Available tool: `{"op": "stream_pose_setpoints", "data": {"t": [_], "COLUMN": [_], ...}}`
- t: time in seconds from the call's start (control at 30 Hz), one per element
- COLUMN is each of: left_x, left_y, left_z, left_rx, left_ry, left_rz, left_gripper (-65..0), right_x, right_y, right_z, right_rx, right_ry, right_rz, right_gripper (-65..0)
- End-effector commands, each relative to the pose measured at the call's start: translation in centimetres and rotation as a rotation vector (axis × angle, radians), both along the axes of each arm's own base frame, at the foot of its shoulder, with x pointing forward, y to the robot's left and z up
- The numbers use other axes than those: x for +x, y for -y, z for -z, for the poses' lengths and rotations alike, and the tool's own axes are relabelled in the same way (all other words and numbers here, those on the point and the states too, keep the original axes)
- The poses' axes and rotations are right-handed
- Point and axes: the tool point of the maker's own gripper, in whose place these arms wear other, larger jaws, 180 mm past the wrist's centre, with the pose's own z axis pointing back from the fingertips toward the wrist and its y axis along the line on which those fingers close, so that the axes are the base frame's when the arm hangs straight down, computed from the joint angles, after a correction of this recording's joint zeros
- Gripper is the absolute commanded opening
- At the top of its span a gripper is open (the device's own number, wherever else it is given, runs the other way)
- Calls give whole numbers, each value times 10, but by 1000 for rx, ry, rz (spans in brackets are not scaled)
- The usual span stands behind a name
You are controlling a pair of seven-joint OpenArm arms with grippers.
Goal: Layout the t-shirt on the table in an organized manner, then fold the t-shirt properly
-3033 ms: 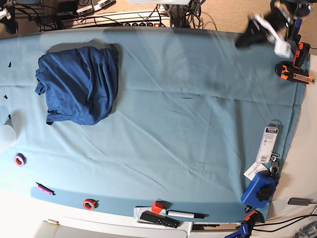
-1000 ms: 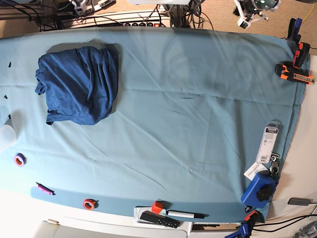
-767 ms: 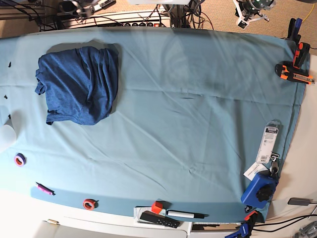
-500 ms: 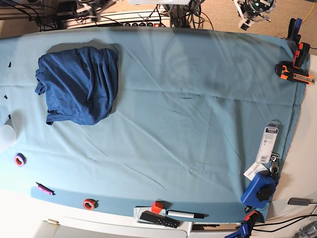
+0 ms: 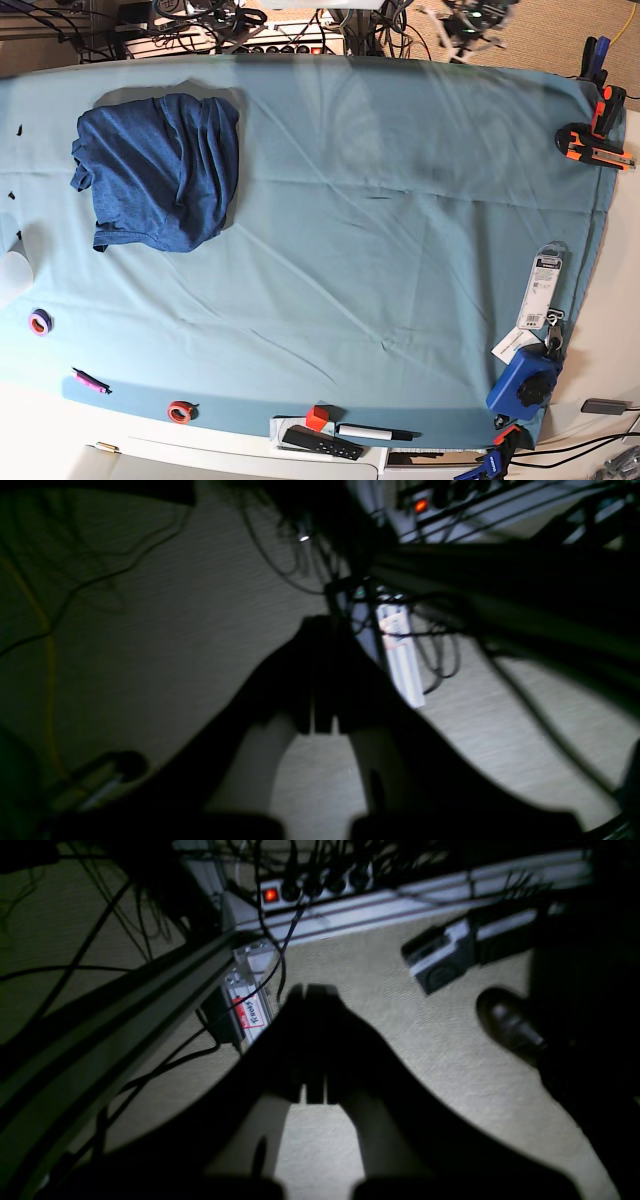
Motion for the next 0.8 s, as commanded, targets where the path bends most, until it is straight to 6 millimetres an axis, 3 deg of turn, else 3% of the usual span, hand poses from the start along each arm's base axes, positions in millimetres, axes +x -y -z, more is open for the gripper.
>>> {"op": "stream_pose_setpoints", "data": {"t": [0.0,0.17,0.33,0.53,0.77], "left_x": [-4,-20,-20,-19,-18], "left_y": [-1,7,-4,-3,-3], "left_z": [1,8,10,10,9], "left_rx": [6,6,61,59,58], "left_ry": [-8,-78,-72,-69,-65], "left_rz": [-10,-50,-65,-66,-66], "left_gripper": [-650,-650,-650,-650,-650], "right_x": [2,14,24,30,30], "right_y": [3,5,18,32,32], "right_z": [-1,-4,-10,-14,-14], "right_rx": [-13,-46,-60,-81,-81], "right_ry": [5,40,81,100,99], "right_rz": [21,140,233,231,232], "right_gripper": [-650,-650,-650,-650,-650]}}
